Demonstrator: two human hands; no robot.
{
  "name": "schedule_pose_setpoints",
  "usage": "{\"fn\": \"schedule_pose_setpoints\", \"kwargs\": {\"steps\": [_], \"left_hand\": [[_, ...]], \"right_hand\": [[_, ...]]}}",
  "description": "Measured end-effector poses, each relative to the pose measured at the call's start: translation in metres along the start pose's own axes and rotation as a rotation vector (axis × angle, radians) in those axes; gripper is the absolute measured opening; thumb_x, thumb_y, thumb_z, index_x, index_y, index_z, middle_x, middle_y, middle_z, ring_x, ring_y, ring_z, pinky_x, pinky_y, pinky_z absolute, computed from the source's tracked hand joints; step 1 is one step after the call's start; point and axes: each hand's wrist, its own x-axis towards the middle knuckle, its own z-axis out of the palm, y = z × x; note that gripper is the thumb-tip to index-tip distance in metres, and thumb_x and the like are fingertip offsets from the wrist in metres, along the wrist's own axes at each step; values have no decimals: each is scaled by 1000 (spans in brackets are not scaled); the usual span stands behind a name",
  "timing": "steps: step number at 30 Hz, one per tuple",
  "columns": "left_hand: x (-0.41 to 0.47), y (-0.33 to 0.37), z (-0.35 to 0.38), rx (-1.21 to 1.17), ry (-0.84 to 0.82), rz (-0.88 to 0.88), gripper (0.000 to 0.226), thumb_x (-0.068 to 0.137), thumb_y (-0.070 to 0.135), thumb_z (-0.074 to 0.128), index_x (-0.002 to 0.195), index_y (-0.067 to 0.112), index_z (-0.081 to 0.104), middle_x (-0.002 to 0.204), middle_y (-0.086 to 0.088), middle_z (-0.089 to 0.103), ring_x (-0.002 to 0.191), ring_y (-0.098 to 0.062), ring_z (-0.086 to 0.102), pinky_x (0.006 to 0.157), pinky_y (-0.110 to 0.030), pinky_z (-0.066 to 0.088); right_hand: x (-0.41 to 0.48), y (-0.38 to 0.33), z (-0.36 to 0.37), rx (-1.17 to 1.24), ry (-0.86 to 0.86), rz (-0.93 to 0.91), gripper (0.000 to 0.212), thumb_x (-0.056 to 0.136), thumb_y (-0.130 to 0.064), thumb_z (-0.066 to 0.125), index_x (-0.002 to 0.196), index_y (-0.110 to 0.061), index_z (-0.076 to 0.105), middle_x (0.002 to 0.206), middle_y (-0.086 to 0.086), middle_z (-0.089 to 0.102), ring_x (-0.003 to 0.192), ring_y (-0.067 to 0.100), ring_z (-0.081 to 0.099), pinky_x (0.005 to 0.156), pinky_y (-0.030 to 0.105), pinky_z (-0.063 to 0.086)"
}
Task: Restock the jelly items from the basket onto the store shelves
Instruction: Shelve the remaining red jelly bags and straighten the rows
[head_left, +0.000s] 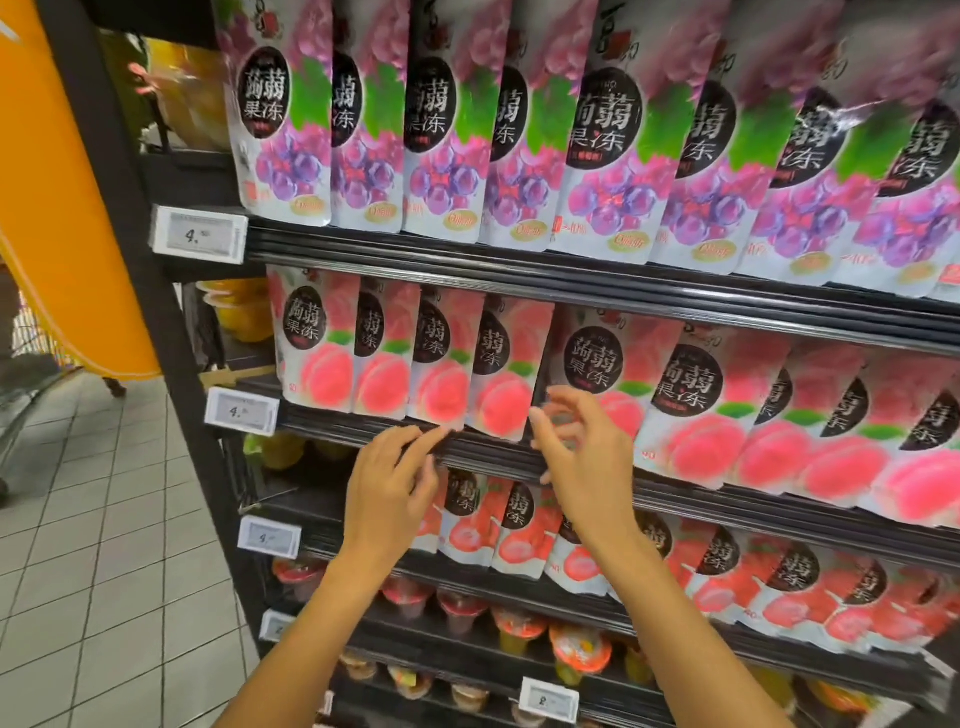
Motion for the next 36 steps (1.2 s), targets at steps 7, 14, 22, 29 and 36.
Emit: {"fn": "schedule_pose_setpoints", "kwargs": {"steps": [7,14,22,29,36], "left_hand": [[-22,-16,-4,-48,-84,-27,48,89,1,55,135,15,58,122,-6,52,114,-27,49,92,-40,51],[-13,-17,-4,-12,-43,14,40,89,7,45,123,9,68,110,-15,64,107,-28,53,89,-43,53],[-7,-21,-2,-2,-49,51,39,87,7,46,116,9,71,105,-15,68,98,-35,65,83,-45,56],[-4,-23,2,-4,-45,53,39,85,9,45,115,9,71,108,-12,66,101,-30,61,88,-44,54],[-2,-17,-1,-11,-50,4,40,85,9,42,114,10,69,111,-9,68,109,-23,57,98,-36,45]], "right_hand": [[10,-1,23,7,106,53,20,92,-23,67,102,-7,72,57,-8,67,50,-2,64,56,10,47],[6,11,-2,-22,185,88,16,92,-23,67,102,-12,72,54,-7,67,35,5,57,41,16,45],[-8,6,-7,-33,322,14,23,84,-19,76,104,-15,65,83,-5,70,53,9,66,42,18,50],[-20,-12,46,-40,224,-22,16,89,-29,71,102,-20,70,65,-7,65,54,10,62,66,28,52],[-10,-24,80,34,100,78,16,93,-23,64,80,-32,64,49,0,63,39,6,60,51,13,45]]}}
